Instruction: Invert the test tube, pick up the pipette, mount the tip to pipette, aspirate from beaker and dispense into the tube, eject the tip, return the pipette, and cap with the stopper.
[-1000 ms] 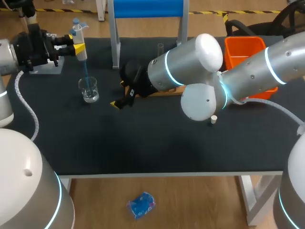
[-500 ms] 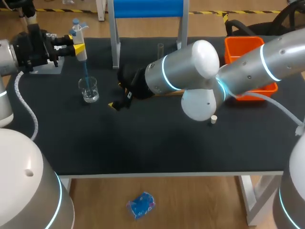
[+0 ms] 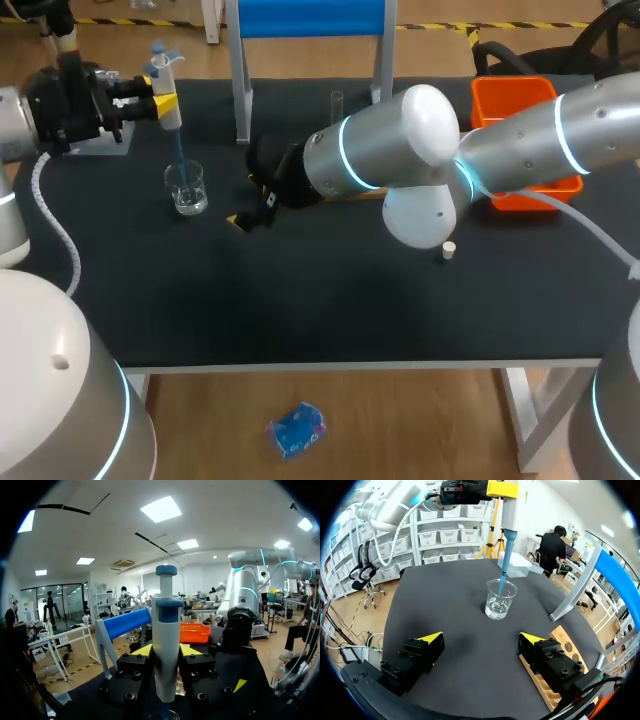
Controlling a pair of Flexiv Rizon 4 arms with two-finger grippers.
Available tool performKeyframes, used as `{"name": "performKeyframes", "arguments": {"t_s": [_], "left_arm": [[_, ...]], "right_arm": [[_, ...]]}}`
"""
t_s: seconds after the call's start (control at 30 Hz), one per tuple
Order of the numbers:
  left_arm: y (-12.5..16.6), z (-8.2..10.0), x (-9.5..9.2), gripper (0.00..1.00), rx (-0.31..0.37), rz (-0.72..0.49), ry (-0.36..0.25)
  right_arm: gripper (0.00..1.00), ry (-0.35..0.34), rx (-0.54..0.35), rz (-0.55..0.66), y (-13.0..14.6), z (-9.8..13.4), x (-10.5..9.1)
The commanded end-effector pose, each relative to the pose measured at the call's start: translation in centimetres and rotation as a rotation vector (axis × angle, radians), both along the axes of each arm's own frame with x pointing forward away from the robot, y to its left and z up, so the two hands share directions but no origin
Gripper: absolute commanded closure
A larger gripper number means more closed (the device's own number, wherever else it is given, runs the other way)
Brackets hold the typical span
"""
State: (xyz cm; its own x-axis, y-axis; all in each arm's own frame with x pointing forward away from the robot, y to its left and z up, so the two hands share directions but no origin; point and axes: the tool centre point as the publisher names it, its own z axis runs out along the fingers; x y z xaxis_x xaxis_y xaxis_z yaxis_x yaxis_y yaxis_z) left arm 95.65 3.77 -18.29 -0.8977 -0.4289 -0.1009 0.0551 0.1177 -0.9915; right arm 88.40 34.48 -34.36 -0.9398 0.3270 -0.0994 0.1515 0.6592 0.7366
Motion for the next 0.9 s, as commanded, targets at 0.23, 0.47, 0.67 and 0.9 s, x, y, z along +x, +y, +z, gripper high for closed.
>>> {"name": "performKeyframes", "arguments": {"t_s": [0.23,0.47,0.67,0.9], "left_arm": [[-0.3,-1.2,-0.3,1.00,-0.011,0.012,0.019],[-0.4,-2.0,-0.3,1.00,-0.026,0.015,0.040],[-0.4,-2.5,-0.2,1.00,-0.029,0.013,0.050],[-0.5,-3.1,-0.1,1.00,-0.032,0.014,0.061]], "right_arm": [[0.00,-0.003,-0.008,-0.007,0.0,0.2,-0.2],[0.00,-0.003,-0.008,-0.007,0.0,0.2,-0.2],[0.00,-0.003,-0.008,-0.007,0.0,0.2,-0.2],[0.00,-0.003,-0.008,-0.007,0.0,0.2,-0.2]]}}
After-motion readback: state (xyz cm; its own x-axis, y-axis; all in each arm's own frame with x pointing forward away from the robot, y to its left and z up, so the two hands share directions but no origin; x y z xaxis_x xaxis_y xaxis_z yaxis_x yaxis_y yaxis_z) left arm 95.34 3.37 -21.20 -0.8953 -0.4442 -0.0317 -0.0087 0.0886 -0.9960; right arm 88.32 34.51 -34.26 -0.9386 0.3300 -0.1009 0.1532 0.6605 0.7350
